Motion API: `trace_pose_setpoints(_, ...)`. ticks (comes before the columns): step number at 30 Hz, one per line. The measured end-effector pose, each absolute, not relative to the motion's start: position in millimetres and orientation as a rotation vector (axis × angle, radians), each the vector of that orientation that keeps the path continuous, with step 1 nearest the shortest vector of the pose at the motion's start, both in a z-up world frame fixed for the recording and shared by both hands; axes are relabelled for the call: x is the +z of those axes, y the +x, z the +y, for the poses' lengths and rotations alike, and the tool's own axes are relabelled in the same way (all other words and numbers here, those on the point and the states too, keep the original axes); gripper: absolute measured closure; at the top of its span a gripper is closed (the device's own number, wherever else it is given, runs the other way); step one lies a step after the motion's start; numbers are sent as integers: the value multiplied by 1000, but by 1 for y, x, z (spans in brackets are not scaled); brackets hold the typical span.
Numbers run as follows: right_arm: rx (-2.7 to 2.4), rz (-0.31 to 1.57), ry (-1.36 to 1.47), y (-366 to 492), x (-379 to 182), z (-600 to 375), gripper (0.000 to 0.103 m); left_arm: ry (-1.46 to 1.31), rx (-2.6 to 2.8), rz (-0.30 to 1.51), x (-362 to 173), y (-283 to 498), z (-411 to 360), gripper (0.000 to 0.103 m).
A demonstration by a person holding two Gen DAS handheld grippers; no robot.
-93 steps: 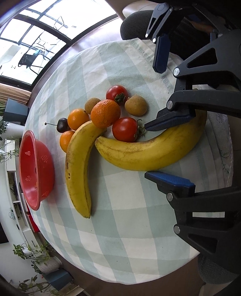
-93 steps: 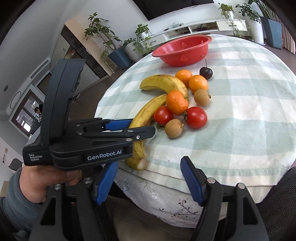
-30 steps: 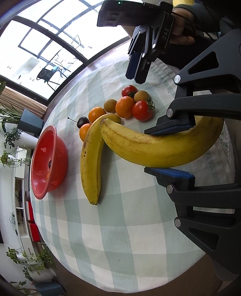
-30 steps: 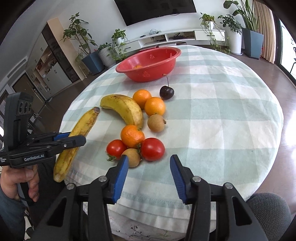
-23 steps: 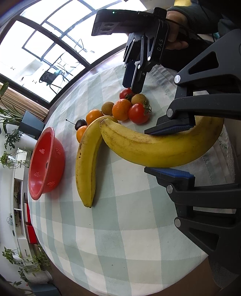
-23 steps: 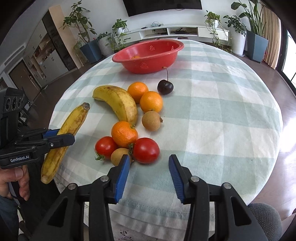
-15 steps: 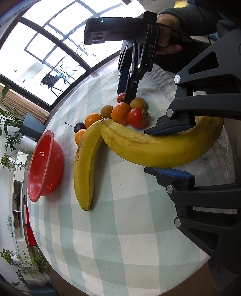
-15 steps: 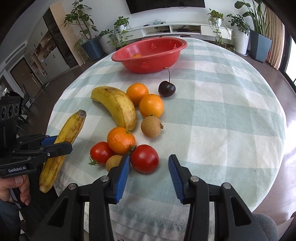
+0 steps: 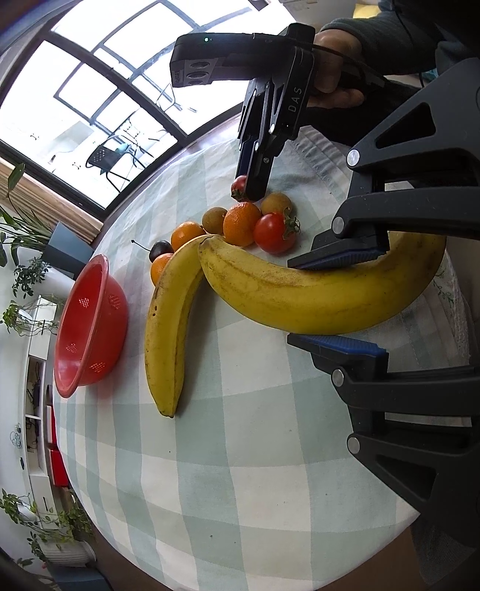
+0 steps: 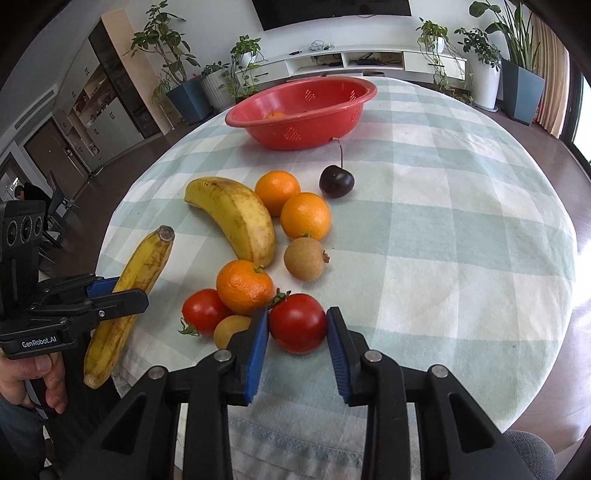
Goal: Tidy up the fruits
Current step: 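Carry the banana with the left tool while the right tool carries the tomato over the bowl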
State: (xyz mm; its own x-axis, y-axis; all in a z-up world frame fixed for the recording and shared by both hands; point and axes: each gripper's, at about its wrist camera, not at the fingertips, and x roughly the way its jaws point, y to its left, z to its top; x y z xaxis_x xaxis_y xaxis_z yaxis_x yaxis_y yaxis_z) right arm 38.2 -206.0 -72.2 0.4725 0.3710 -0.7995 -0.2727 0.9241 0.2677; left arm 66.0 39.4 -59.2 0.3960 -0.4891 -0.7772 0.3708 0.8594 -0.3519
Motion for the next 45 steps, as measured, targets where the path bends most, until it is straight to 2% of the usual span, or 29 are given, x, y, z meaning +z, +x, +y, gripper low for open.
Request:
trace_pose_setpoints(8,340,931,179,37,-53,-233,68,-155,-542,995,-46,70,49,73)
trace_pose_setpoints(15,278,874,243,55,-31,-266,69,-161,-524,925,-13,96,66,73)
trace_pose_setpoints(23,285,751,214,99,25,-270,69,-122,-514,828,39,159,64,73)
trace_pose_setpoints(29,347,676,163,147,59,-245,69,-84,-531,800,66,222,32,73)
trace_pose_setpoints(36,368,732,129,206,46,-215,68,-33,-539,855,50,283,-17,73)
trace_pose_setpoints(45,357,852,-78,238,-1,-175,69,-38,-528,927,3,325,-31,73)
